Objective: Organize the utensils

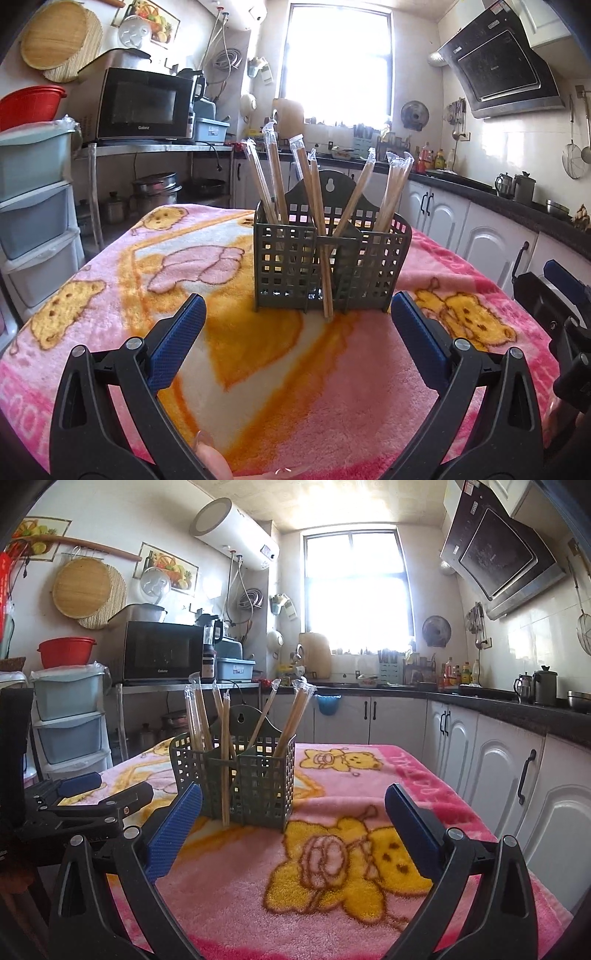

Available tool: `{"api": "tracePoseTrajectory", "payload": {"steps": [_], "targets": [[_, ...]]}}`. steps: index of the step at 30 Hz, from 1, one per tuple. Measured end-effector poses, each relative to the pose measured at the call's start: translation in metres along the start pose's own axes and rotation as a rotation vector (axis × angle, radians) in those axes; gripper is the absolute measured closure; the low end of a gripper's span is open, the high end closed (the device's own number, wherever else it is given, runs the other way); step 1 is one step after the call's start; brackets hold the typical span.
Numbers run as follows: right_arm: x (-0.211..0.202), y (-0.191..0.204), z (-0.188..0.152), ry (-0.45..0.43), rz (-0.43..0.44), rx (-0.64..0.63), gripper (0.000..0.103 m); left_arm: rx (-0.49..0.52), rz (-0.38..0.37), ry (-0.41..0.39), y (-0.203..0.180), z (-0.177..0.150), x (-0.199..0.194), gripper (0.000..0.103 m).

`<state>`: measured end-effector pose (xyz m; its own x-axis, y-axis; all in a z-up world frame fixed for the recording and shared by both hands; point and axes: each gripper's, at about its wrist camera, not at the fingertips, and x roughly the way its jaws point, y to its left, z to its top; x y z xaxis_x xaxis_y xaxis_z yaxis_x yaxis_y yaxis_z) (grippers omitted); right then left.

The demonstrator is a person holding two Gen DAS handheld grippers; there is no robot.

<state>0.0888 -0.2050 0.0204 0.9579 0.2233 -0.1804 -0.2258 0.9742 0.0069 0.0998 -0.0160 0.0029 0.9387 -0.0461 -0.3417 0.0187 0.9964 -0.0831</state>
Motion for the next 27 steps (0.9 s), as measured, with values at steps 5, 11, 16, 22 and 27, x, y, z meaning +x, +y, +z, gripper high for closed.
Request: {"api": "tracePoseTrajectory", "payload": {"steps": [5,11,16,22,27], "targets": [[-0.0014,0.0006,-0.0003,-0.002,0.003,-0.001,0.006,0.000,0.000,-0.009,0.0007,-0.0001,-0.0010,0.010],[-0.0016,0.0030,-0.0012,0.001,-0.001,-0.005,0.006,-0.006,0.000,-0.008,0.0015,-0.0008,-0.0017,0.010],[-0.0003,0.0016,-0.0022,0.003,-0.002,0.004,0.006,-0.005,-0.001,-0.011,0.0011,-0.0011,-0.0022,0.010],[-0.0010,0.0013,-0.0026,0.000,-0.001,0.003,0.006,-0.002,-0.004,-0.015,0.0015,-0.0013,-0.0032,0.010],[-0.0010,0.0014,-0.0026,0.000,-0.002,0.003,0.006,0.005,-0.002,-0.012,0.0010,-0.0015,-0.0020,0.010]]}}
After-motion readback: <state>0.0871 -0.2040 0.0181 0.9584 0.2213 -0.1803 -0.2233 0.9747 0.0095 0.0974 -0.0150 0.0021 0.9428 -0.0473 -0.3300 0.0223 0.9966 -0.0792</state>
